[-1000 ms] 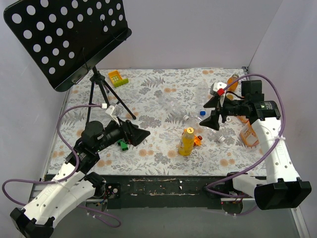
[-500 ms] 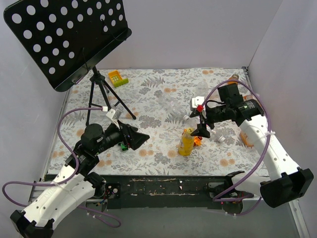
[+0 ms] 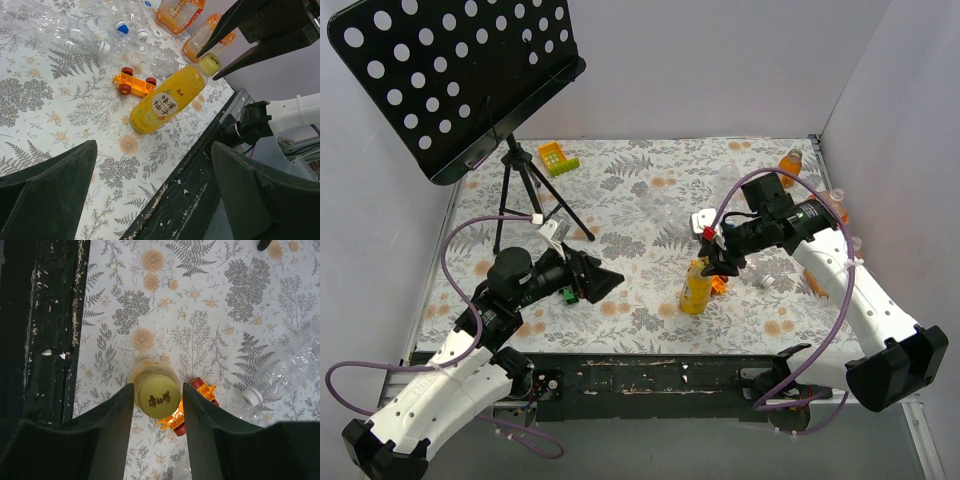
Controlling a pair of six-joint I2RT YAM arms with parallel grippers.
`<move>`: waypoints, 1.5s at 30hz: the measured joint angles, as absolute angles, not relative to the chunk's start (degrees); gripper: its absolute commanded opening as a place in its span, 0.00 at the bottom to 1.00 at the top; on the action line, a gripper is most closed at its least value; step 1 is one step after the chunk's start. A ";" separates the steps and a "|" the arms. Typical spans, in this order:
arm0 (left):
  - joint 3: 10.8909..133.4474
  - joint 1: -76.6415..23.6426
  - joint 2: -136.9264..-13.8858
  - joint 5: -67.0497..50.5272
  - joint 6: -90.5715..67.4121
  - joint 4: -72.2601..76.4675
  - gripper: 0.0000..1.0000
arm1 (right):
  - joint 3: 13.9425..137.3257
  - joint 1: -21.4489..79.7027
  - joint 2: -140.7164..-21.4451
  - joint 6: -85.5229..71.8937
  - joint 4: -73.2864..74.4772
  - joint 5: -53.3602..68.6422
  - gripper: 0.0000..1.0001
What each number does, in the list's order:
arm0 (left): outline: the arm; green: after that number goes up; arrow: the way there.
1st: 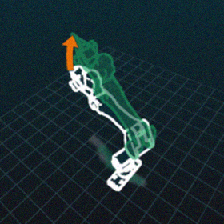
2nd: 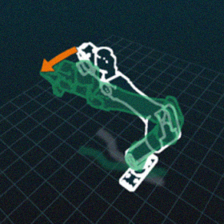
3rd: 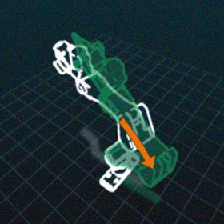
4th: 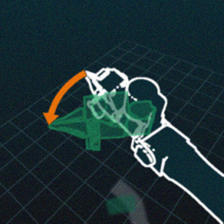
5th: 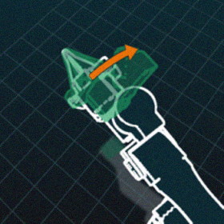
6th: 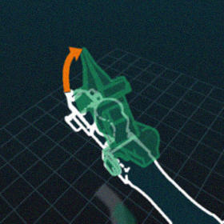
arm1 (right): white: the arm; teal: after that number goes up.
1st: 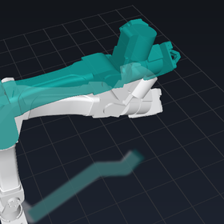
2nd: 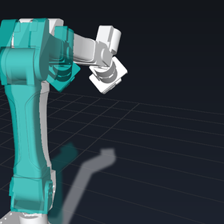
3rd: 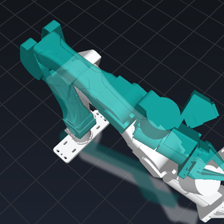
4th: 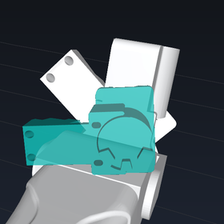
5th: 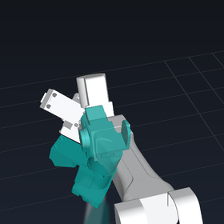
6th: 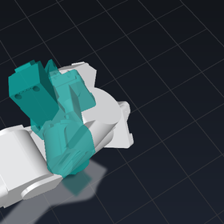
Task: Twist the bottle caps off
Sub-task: Pick up the plastic bottle at the center of the board.
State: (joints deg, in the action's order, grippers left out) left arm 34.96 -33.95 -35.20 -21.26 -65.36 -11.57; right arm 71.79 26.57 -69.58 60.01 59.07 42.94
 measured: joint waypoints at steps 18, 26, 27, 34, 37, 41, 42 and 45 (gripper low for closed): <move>34.06 -33.95 -36.03 -26.79 -59.07 -10.22 0.98 | 80.07 28.01 -76.18 56.16 64.75 43.18 0.01; 31.40 -33.95 -39.44 -34.37 -54.59 -1.50 0.98 | 85.73 28.05 -79.40 49.17 60.31 44.29 0.01; 30.68 -33.95 -39.53 -35.03 -54.35 -0.32 0.98 | 85.71 28.05 -79.55 48.05 59.86 44.25 0.01; 24.18 -35.11 -39.79 -35.77 -54.04 9.63 0.98 | 85.27 28.12 -79.81 39.92 55.16 43.86 0.01; 22.79 -37.69 -40.62 -33.80 -53.95 11.99 0.98 | 84.82 28.14 -79.90 37.34 52.80 43.48 0.01; 22.13 -42.59 -42.30 -29.87 -53.98 15.59 0.98 | 84.03 28.16 -79.92 34.22 50.28 43.42 0.01; 22.06 -43.86 -42.87 -28.67 -53.98 16.36 0.98 | 83.61 28.16 -79.92 33.32 49.47 43.44 0.01; 21.89 -47.05 -44.91 -24.99 -53.98 18.70 0.98 | 81.89 28.16 -79.92 31.03 47.27 43.40 0.01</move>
State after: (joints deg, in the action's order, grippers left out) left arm 21.89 -47.05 -44.91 -24.99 -53.98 18.70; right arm 81.89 28.16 -79.92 31.03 47.27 43.40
